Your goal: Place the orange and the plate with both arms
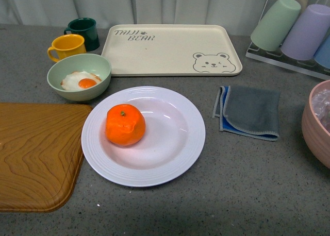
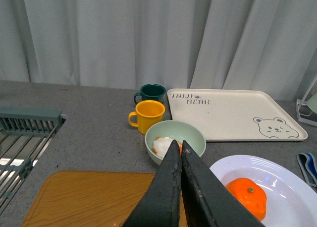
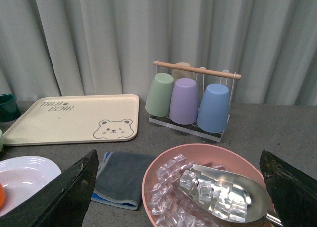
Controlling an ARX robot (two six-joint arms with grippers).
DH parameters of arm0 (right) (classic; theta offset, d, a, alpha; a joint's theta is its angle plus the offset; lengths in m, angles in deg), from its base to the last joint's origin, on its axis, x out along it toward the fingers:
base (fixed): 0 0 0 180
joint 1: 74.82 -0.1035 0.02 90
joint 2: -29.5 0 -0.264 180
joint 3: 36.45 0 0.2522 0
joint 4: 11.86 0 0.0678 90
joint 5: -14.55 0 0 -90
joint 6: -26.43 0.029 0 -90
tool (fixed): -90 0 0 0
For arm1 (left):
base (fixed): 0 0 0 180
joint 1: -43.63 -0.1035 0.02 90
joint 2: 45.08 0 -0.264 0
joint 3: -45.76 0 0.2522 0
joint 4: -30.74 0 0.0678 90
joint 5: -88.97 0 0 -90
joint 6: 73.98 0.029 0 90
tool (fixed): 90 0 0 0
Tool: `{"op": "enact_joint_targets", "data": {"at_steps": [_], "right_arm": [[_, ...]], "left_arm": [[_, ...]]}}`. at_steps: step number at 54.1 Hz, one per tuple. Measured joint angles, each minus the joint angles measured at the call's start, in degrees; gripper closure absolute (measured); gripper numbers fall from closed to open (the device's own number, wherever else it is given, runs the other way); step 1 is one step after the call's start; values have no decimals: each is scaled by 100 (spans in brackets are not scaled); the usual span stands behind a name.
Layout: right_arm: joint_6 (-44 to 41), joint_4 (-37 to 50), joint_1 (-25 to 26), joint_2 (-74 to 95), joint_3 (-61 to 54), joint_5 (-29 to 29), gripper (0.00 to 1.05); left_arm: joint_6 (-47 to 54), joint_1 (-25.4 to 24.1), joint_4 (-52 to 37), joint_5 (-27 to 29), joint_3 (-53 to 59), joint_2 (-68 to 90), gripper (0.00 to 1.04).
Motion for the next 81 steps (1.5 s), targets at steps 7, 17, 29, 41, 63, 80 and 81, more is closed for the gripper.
{"op": "enact_joint_targets", "data": {"at_steps": [7,17,29,41,63,80,81], "right_arm": [[0,0,0,0,0,0,9],[0,0,0,0,0,0,9],[0,0,0,0,0,0,9],[2,0,0,0,0,0,9],[-570,-728,-372,616,326,903,9],[380,2061,-1672,5346,911,144,9],[505,2249,-1703,5692,981,39,9]], "left_arm": [[0,0,302,0,0,-313,101],[0,0,793,0,0,-807,101],[0,0,1174,0,0,-1185,101],[2,0,2249,-13,-2,-2177,101],[0,2,2280,-9,-2,-2258,56],[13,0,2280,-11,-2,-2260,6],[11,0,2280,-11,-2,-2260,7]]}}
